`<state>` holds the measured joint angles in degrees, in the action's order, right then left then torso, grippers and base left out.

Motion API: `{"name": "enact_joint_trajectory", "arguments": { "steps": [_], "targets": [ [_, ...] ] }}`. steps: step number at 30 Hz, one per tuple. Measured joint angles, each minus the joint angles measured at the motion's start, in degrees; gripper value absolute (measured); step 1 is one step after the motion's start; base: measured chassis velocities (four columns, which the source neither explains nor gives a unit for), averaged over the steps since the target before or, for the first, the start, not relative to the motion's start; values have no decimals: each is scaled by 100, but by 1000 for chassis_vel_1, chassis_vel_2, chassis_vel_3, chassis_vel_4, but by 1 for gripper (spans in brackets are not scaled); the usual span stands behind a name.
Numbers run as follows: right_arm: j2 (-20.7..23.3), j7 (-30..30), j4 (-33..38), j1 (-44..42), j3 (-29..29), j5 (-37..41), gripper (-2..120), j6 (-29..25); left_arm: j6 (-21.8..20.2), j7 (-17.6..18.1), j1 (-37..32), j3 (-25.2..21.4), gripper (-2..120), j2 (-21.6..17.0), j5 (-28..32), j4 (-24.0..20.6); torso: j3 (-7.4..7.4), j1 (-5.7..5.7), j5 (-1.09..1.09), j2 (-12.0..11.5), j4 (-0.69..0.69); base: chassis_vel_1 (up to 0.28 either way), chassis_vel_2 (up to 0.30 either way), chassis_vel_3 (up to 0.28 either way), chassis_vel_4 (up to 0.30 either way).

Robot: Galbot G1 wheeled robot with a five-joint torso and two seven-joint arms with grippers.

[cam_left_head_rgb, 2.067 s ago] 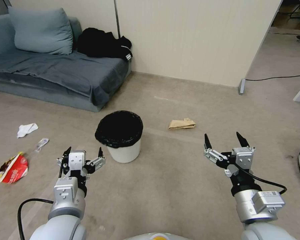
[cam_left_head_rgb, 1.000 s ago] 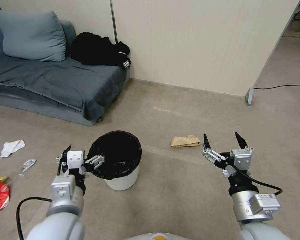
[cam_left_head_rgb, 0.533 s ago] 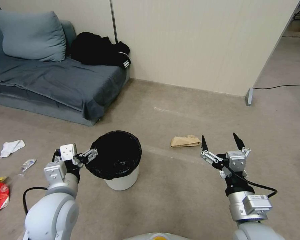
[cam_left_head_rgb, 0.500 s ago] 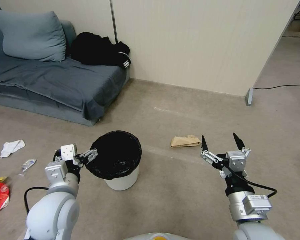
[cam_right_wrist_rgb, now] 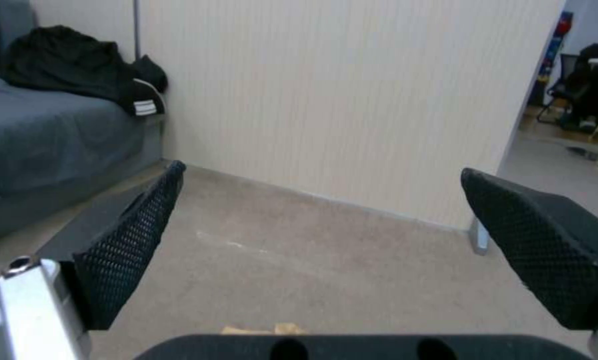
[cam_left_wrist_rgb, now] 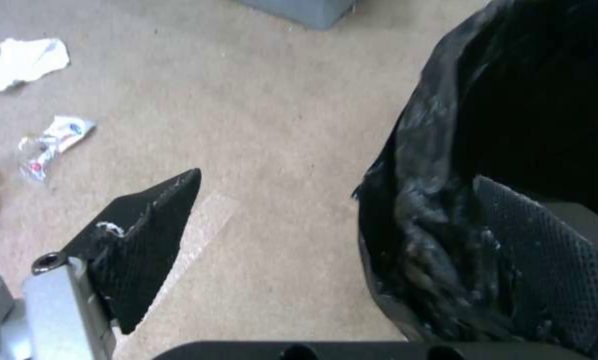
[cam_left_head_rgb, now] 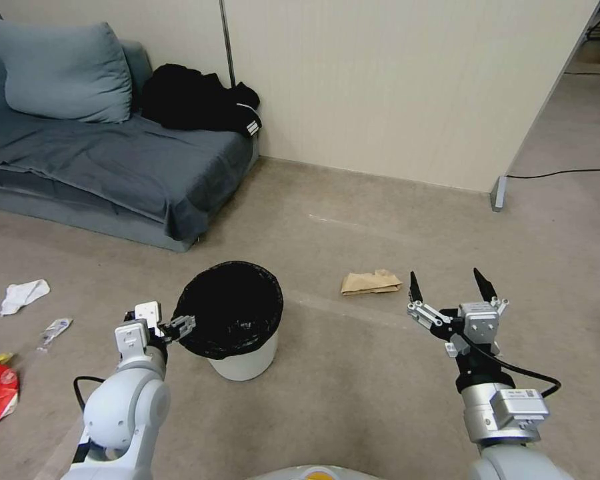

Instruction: Pick up the trash bin, then pick up the garbage from the floor and place it into the trash bin.

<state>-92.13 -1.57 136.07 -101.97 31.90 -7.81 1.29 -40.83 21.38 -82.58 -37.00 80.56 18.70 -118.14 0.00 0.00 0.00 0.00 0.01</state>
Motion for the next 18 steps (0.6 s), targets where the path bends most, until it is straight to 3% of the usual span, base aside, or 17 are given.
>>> {"name": "enact_joint_trajectory", "arguments": {
  "steps": [18],
  "targets": [
    [0, 16, -89, 16, 64, 20, 100, 6, 0, 49, 499, 162, 98, 65, 389, 839, 0, 0, 4, 0, -1, 0, 0, 0, 0]
  ]
}}
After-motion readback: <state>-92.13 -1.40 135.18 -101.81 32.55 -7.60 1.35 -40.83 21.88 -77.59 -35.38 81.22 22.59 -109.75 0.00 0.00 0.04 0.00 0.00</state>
